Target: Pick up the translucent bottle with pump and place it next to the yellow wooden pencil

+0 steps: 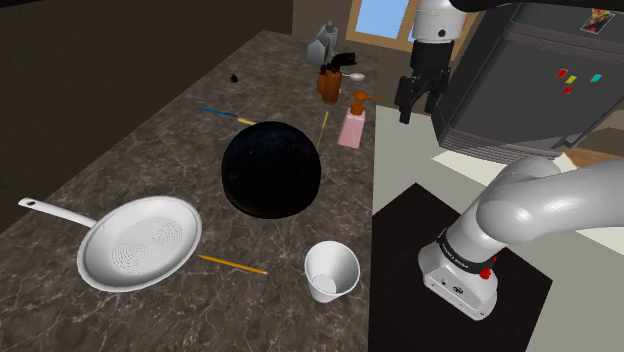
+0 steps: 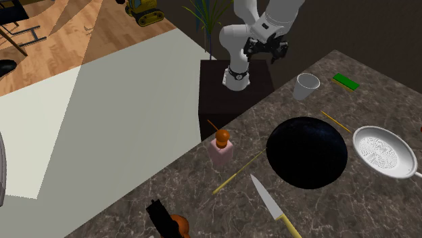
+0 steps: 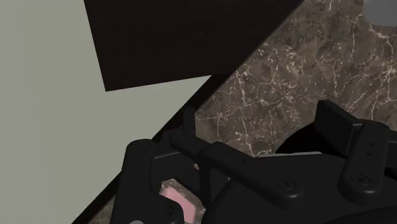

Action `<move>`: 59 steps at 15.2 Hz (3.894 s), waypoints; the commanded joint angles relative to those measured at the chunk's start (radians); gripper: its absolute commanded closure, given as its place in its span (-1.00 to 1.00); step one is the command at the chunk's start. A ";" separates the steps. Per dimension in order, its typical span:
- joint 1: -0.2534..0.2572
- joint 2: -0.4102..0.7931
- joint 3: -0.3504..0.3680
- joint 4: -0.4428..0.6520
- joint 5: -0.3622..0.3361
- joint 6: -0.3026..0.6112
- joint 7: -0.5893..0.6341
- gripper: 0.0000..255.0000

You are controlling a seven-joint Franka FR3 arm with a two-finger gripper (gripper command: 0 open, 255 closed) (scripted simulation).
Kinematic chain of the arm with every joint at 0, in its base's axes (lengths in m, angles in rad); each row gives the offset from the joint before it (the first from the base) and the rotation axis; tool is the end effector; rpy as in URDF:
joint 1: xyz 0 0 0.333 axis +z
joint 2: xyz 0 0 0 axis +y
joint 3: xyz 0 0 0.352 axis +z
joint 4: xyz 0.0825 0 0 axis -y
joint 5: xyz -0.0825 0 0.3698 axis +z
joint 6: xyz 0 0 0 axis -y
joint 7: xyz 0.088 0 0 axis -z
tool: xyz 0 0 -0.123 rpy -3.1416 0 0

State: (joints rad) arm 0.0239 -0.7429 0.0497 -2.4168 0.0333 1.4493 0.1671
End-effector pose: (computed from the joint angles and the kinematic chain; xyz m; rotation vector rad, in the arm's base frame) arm 0.2563 0.0273 0.5522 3.0918 -0.1704 -0.3478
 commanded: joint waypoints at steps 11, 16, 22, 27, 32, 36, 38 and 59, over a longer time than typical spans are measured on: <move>-0.045 0.301 -0.072 0.099 -0.107 0.258 -0.111 -1.00; -0.064 0.465 -0.102 0.195 -0.140 0.357 -0.158 -1.00; -0.083 0.667 -0.131 0.350 -0.162 0.444 -0.211 -1.00; -0.100 0.838 -0.148 0.513 -0.167 0.486 -0.255 -1.00; -0.106 0.865 -0.151 0.489 -0.168 0.540 -0.258 -1.00; -0.109 0.878 -0.154 0.457 -0.170 0.585 -0.258 -1.00; -0.109 0.878 -0.154 0.457 -0.170 0.585 -0.258 -1.00; -0.107 0.852 -0.153 0.506 -0.168 0.511 -0.266 1.00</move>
State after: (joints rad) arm -0.0842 0.1122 -0.1039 -1.9182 -0.1350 1.9710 -0.0983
